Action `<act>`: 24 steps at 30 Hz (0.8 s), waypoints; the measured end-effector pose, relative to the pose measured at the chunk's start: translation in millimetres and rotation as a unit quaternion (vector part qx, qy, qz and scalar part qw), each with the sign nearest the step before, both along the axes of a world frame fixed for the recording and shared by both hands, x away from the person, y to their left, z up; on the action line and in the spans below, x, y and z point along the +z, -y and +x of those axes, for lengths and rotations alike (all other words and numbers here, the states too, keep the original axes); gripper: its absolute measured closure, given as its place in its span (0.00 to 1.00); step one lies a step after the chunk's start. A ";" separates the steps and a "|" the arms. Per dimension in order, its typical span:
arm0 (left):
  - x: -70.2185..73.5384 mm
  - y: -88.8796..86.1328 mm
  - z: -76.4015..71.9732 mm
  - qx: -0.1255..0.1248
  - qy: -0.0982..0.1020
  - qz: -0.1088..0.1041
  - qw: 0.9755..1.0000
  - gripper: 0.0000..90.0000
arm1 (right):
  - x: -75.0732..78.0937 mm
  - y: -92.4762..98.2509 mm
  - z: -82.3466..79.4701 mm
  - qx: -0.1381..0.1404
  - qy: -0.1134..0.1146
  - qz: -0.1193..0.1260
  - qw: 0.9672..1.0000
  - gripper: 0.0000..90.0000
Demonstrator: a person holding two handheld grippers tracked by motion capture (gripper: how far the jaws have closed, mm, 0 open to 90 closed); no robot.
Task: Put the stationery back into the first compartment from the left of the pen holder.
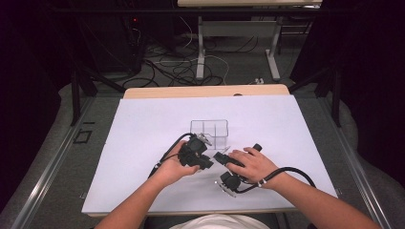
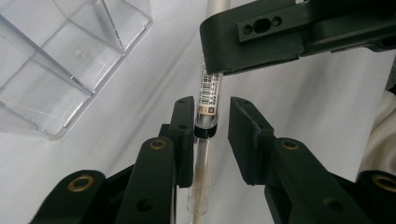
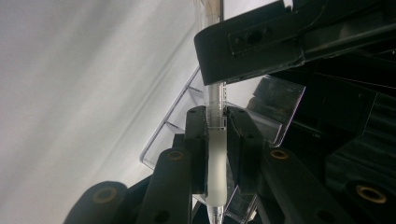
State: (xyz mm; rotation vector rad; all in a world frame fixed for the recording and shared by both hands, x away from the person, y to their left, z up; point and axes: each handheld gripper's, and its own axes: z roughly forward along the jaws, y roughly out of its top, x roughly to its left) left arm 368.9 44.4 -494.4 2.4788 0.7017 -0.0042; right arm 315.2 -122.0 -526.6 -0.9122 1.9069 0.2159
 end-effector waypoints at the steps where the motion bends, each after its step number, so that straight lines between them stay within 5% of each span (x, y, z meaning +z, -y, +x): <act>1: 0.2 0.4 0.5 -0.001 -0.001 0.004 1.000 0.82 | -0.3 -0.1 -0.1 0.000 0.000 0.001 1.000 0.88; 16: 0.0 3.0 1.3 -0.006 0.002 0.015 1.000 0.88 | -0.5 -1.7 0.2 0.003 0.000 -0.003 1.000 0.87; 24: -0.6 -2.8 4.5 0.018 0.002 0.005 1.000 0.88 | 1.6 0.2 1.7 -0.006 -0.010 0.020 1.000 0.80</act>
